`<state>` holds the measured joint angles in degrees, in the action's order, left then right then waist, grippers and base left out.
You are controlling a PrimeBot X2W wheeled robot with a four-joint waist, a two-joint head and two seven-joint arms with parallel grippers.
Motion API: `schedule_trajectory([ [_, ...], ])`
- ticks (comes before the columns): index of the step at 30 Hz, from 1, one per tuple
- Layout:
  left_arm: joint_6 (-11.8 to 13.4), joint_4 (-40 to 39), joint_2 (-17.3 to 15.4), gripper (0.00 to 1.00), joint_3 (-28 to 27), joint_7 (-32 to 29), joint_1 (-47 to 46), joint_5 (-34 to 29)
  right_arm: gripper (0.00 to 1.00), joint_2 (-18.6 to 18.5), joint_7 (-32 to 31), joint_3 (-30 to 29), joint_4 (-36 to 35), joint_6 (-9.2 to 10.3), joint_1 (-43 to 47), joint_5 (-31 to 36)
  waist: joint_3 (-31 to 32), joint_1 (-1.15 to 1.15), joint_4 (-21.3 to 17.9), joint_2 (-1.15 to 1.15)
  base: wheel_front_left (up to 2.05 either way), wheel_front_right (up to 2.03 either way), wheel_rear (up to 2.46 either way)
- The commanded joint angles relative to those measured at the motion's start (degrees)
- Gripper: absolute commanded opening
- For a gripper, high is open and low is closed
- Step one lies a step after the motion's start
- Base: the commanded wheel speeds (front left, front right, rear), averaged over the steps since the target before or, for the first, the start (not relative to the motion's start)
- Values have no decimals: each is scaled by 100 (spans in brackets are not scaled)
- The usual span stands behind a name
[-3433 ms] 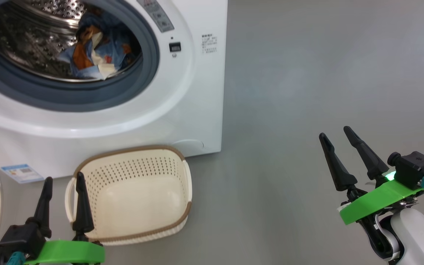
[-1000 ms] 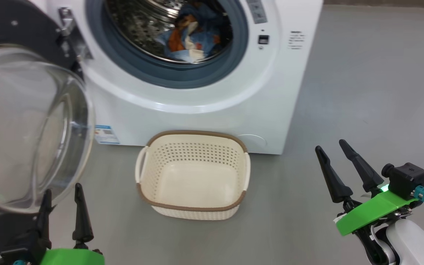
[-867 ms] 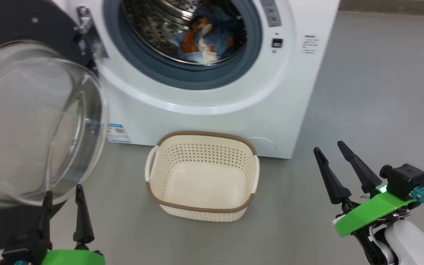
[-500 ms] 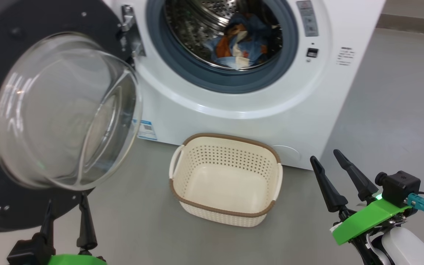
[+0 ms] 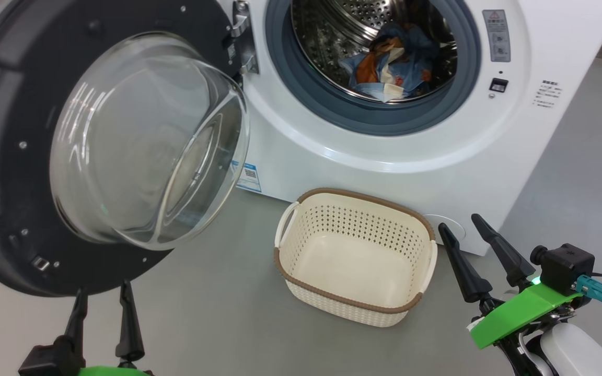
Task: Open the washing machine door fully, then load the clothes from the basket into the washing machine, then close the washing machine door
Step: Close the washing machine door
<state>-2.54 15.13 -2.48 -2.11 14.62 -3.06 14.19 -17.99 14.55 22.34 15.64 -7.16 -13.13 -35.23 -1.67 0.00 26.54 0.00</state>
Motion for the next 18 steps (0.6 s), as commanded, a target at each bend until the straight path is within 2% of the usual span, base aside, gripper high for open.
schedule_trajectory([
  [1, 37, -140, -83, 100, -149, 12, -66, 44, 100, -47, 45, 101, -108, -33, 22, 60, -9, 0, 50, 0, 0, 0, 0],
  [18, 112, -190, -128, 100, -135, 21, -43, 109, 100, -9, 45, 105, -82, -33, 10, 40, 11, 0, 74, 0, 0, 0, 0],
])
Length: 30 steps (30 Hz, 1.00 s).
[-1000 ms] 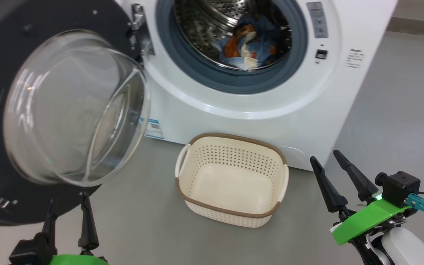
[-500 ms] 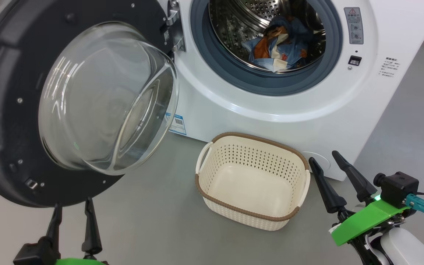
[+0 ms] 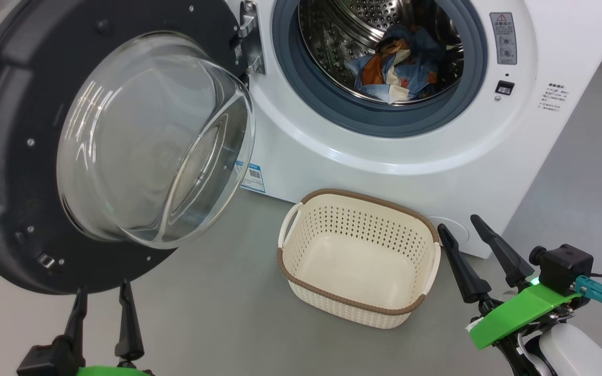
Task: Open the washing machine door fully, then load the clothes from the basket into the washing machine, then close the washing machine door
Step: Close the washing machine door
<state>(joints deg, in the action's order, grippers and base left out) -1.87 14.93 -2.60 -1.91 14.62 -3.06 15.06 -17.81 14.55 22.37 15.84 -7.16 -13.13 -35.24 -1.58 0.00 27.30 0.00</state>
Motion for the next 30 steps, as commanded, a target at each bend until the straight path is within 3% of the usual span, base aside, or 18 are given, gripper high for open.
schedule_trajectory([
  [1, 49, -173, -119, 100, -154, 22, -42, 25, 100, -23, 45, 100, -99, -33, 12, 41, 7, 0, -4, 0, 0, 0, 0],
  [21, 98, -208, -191, 99, -110, 27, -36, 94, 100, -16, 45, 103, -98, -33, 22, 29, 32, 0, -1, 0, 0, 0, 0],
  [22, 97, -209, -200, 70, -111, 27, -39, 101, 100, -16, 45, 103, -97, -33, 22, 28, 36, 0, -6, 0, 0, 0, 0],
  [25, 83, -216, -245, 0, -119, 20, -62, 126, 100, -13, 45, 99, -94, -33, 25, 25, 52, 0, -19, 0, 0, 0, 0],
  [30, 68, -371, -334, 0, -136, 21, -107, 141, 100, 10, 45, 88, -85, -33, 48, 23, 106, 0, -37, 0, 0, 0, 0],
])
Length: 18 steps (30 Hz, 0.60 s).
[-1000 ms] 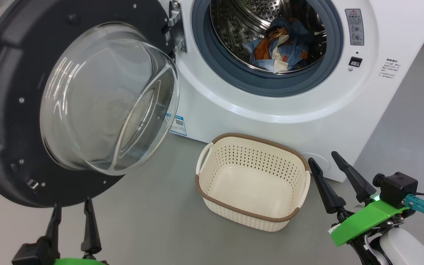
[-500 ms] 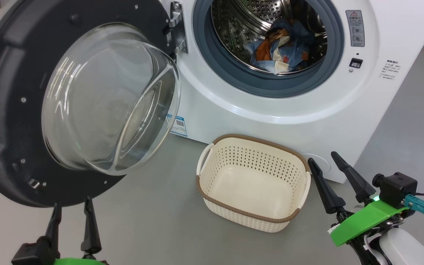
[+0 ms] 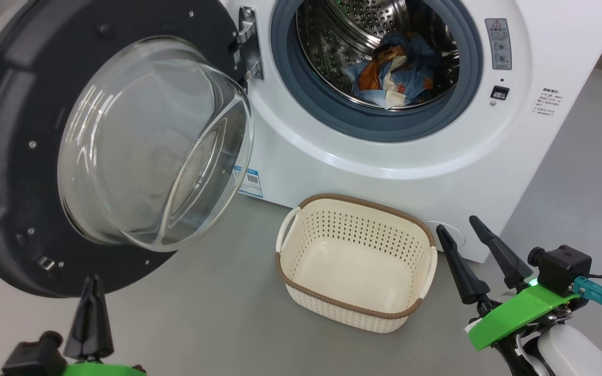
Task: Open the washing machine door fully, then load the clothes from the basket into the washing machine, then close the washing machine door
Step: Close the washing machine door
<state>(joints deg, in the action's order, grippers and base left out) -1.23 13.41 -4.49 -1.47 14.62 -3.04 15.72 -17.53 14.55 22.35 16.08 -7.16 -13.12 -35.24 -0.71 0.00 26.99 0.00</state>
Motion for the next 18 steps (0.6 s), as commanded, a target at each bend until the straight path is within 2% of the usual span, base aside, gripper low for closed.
schedule_trajectory([
  [1, -7, -284, -175, 0, -201, 21, -134, 94, 100, -14, 45, 88, -109, -33, 52, 24, 28, 0, -10, 0, 0, 0, 0],
  [6, -160, -715, -333, 0, -276, 14, -299, 235, 100, -6, 45, 84, -106, -33, 70, 25, 65, 0, -28, 0, 0, 0, 0],
  [10, -334, -1328, -574, 0, -496, -191, -697, 674, 100, -35, 45, 102, -104, -33, 77, 28, 69, 0, -65, 0, 0, 0, 0],
  [14, -403, -1628, -696, 0, -894, -378, -1102, 1342, 100, -78, 45, 147, -97, -33, 44, 32, 48, 0, -158, 0, 0, 0, 0],
  [18, -495, -1572, -861, 0, -1378, -504, -1479, 2219, 100, -139, 45, 205, -86, -33, 11, 26, 4, 0, -302, 0, 0, 0, 0],
])
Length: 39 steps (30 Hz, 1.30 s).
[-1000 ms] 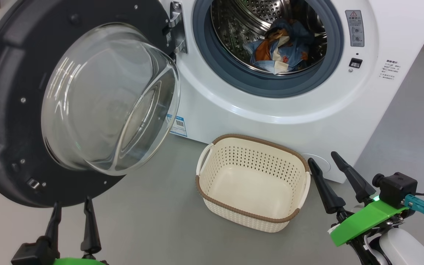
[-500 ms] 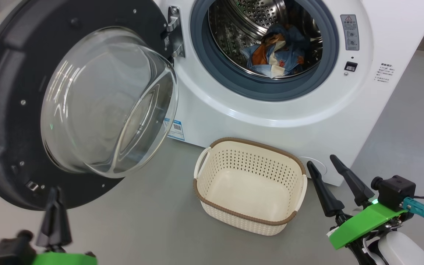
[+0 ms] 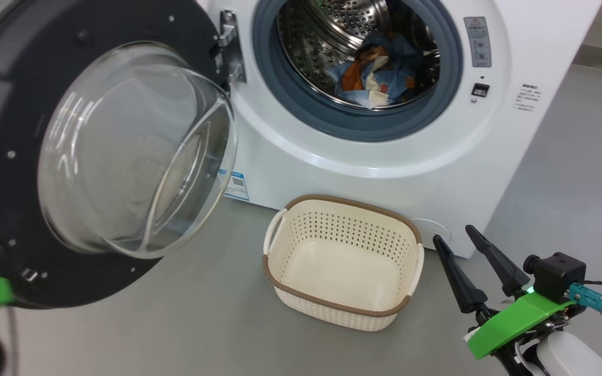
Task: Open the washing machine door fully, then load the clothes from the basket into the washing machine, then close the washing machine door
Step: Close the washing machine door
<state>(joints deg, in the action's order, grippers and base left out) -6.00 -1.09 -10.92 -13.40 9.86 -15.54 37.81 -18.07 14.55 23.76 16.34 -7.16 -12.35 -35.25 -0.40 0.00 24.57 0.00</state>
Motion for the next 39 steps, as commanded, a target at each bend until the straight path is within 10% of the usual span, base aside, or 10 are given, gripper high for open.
schedule_trajectory([
  [1, -36, -84, -259, 0, -296, -55, -313, 228, 100, -105, 45, 70, -107, -33, -72, 25, -38, 0, -97, 0, 0, 0, 0],
  [17, 7, 2680, -1080, 0, -2433, -1016, -1332, 3522, 100, -454, 45, 257, -155, -33, -209, -58, -306, 0, -679, 0, 0, 0, 0],
  [39, -27, 4881, -1618, 0, -2623, -2441, -1574, 4290, 100, -575, 45, 313, -162, -33, -221, -81, -370, 0, -849, 0, 0, 0, 0],
])
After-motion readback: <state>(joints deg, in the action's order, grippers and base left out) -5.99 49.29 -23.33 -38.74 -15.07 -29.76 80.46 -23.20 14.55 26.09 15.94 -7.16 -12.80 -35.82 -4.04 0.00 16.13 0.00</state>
